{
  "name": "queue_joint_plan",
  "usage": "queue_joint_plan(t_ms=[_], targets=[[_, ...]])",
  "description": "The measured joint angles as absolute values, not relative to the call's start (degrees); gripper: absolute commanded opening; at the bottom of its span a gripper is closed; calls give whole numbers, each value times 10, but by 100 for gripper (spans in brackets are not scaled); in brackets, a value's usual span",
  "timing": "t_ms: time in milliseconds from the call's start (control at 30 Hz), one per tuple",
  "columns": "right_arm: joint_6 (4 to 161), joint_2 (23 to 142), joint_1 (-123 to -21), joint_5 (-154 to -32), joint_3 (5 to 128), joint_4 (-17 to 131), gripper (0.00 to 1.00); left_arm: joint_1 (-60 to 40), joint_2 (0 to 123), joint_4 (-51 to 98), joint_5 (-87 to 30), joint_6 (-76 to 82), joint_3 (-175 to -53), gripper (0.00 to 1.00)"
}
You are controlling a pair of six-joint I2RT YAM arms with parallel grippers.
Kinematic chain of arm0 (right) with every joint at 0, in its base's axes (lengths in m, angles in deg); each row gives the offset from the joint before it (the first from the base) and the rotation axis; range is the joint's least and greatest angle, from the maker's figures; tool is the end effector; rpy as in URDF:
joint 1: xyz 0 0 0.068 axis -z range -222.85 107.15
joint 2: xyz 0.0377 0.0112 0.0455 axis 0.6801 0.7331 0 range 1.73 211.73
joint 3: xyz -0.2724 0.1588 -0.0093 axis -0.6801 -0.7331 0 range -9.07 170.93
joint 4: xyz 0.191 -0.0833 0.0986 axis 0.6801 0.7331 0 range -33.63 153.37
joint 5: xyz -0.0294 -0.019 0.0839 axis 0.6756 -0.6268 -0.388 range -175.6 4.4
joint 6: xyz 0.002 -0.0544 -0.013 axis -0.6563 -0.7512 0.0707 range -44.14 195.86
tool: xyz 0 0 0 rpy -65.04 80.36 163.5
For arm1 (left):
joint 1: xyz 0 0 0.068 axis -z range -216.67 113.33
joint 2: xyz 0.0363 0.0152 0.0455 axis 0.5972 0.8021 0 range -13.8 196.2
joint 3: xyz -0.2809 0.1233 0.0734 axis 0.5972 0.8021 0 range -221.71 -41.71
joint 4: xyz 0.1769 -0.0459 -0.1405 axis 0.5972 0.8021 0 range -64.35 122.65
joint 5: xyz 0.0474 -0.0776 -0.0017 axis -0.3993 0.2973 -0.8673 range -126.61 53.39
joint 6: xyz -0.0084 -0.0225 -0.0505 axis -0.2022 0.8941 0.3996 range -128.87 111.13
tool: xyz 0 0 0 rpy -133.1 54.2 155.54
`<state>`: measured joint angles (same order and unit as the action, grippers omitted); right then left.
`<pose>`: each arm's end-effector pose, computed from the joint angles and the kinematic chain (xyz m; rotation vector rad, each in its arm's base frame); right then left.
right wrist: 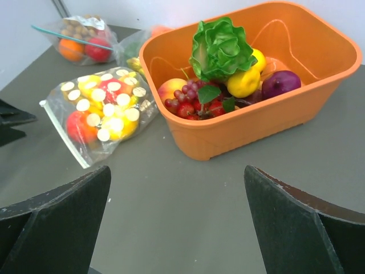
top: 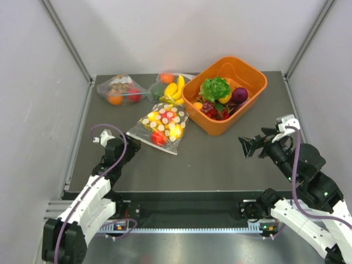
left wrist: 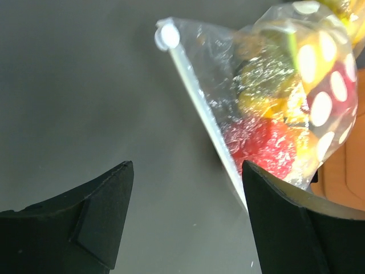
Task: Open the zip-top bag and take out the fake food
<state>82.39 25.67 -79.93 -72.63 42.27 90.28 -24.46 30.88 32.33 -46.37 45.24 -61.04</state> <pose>0.0132 -0.0010 0.3764 -0.2794 1.6728 0.3810 0.1119 -0.0177 0.2341 -0.8677 1.9807 -0.5003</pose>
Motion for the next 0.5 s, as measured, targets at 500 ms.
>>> queue_joint_plan(t_ms=[500], targets=[[836, 233, -799, -756, 419, 890, 100, -209, 427, 160, -461, 509, -570, 59]])
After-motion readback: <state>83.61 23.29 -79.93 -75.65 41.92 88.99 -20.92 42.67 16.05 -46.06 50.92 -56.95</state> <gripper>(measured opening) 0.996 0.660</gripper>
